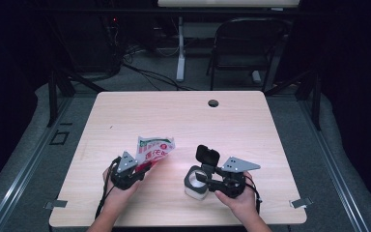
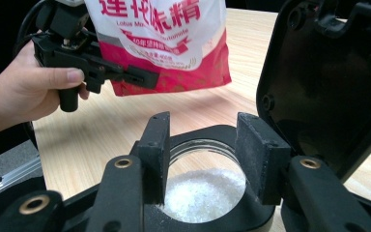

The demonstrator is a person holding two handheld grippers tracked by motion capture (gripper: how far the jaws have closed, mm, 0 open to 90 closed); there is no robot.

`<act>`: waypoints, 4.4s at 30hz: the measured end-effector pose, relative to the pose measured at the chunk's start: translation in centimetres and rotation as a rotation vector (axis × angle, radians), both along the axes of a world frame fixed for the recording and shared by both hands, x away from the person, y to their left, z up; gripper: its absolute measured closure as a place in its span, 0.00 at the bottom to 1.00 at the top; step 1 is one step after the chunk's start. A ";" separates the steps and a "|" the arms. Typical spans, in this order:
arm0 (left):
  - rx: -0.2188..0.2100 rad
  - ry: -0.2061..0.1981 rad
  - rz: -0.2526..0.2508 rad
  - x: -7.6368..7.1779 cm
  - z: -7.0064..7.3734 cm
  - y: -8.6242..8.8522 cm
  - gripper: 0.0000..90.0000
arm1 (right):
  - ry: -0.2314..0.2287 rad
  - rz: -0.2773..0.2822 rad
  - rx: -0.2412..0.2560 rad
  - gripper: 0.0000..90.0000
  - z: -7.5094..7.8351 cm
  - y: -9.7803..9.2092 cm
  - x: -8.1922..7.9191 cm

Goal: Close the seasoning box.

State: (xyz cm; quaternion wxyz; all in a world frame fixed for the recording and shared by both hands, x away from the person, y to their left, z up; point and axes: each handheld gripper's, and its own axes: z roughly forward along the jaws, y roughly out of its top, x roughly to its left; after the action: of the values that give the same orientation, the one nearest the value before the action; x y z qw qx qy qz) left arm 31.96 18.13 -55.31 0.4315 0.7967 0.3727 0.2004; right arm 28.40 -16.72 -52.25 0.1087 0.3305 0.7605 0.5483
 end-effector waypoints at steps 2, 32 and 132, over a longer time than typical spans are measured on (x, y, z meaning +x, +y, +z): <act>-0.004 -0.005 0.007 0.0 0.2 0.2 0.84 | 0.000 -0.003 0.000 0.63 0.0 0.0 0.0; -0.047 -0.055 0.155 0.1 3.6 5.1 0.84 | -0.018 -0.023 -0.013 0.63 0.0 -0.3 0.0; 0.017 -0.004 0.241 0.4 -0.4 6.2 0.41 | 0.008 -0.034 -0.035 0.60 -0.6 -0.4 0.2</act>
State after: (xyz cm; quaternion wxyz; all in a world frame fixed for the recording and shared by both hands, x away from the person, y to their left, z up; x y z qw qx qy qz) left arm 32.32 24.36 -55.67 0.3985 0.7494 0.4630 0.2555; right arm 28.62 -17.13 -52.86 0.1207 0.3434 0.7648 0.5316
